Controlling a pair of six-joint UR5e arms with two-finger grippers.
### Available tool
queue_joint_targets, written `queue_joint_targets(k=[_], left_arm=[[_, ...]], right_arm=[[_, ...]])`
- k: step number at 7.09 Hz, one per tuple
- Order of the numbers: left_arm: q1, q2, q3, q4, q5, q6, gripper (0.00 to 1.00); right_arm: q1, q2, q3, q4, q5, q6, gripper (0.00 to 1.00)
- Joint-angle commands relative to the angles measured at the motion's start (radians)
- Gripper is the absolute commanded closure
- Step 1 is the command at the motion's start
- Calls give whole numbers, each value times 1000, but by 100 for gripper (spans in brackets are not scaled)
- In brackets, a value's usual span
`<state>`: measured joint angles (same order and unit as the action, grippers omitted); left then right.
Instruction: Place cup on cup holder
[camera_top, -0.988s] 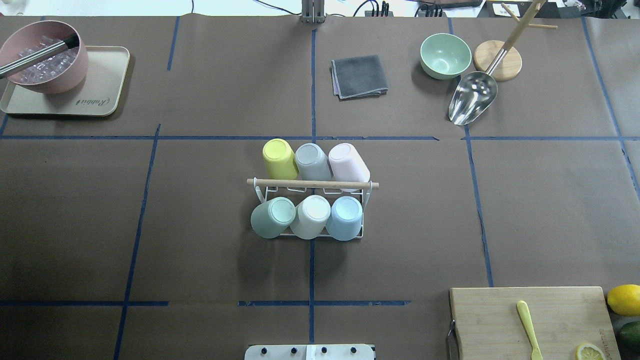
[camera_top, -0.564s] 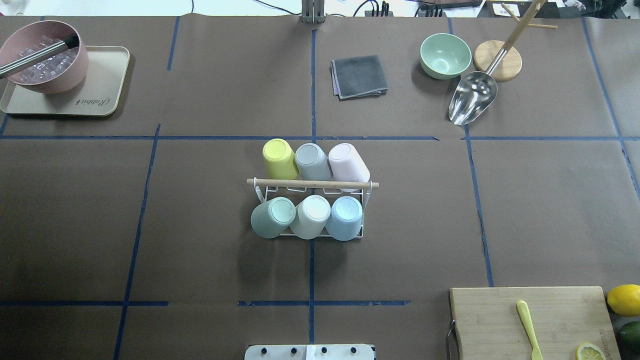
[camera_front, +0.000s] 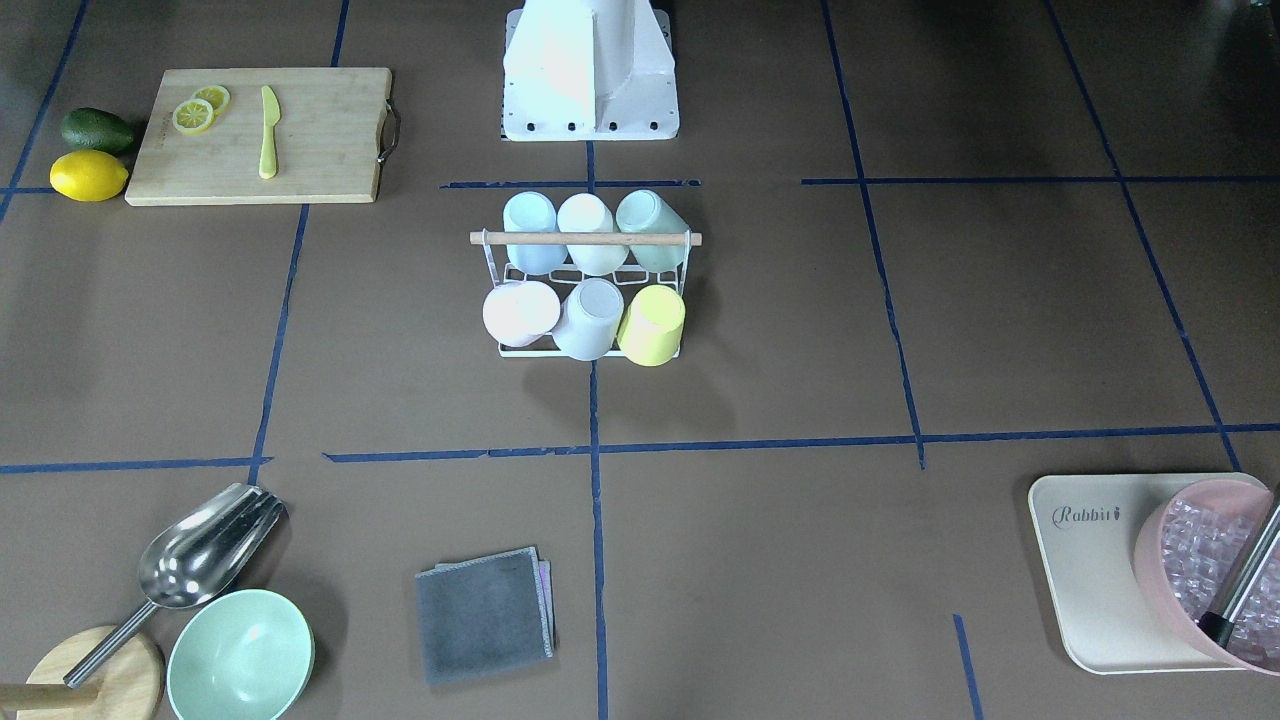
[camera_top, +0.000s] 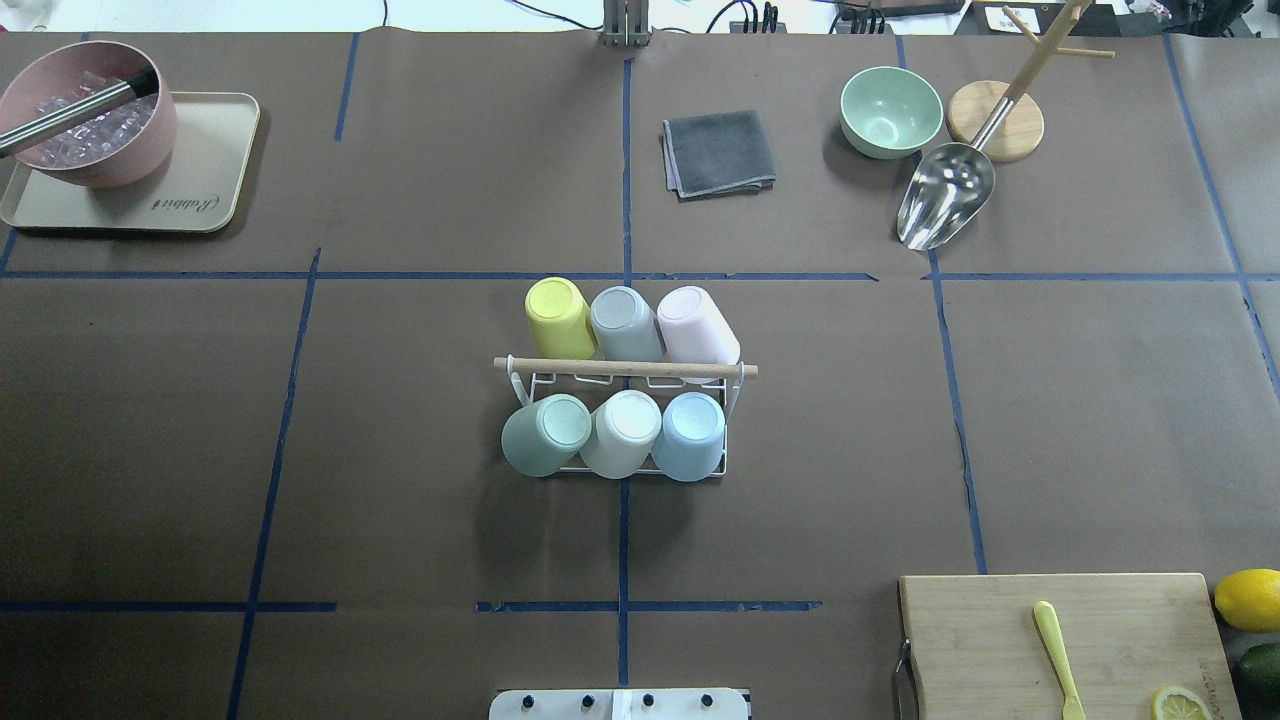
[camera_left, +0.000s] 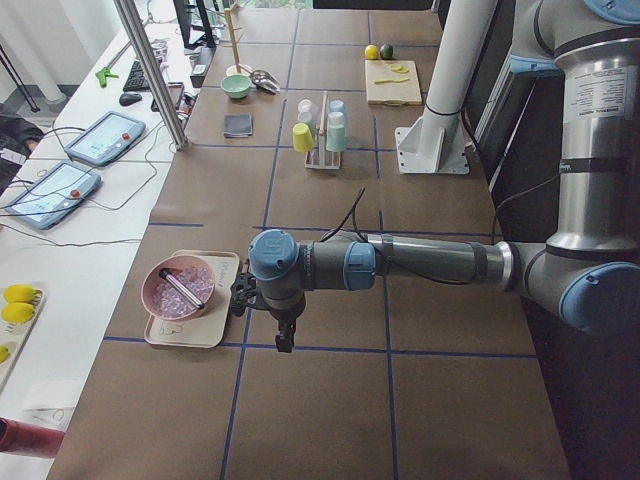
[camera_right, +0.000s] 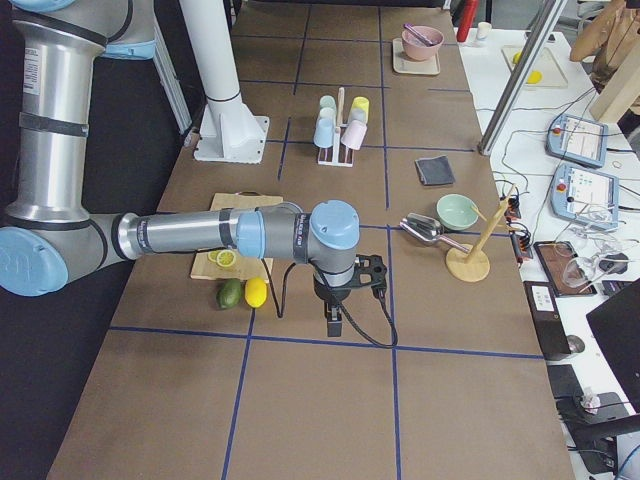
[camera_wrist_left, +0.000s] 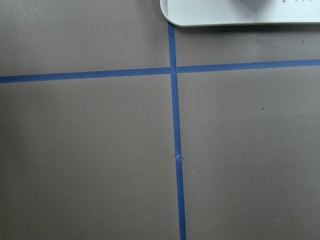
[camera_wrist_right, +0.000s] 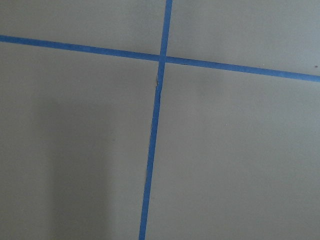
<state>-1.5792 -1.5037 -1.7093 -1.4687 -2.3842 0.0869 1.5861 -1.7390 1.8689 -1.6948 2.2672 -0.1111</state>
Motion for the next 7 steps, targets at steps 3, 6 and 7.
queue_joint_targets(k=[3,6,7], left_arm=[[2,-3,31,1,74,10,0],[2,-9,30,2,63,7,0],[2,-18,28,2,62,5,0]], right_arm=[[2,3,-16,-2,14,4,0],[2,3,-14,0,21,88,0],[2,4,-11,0,22,149,0]])
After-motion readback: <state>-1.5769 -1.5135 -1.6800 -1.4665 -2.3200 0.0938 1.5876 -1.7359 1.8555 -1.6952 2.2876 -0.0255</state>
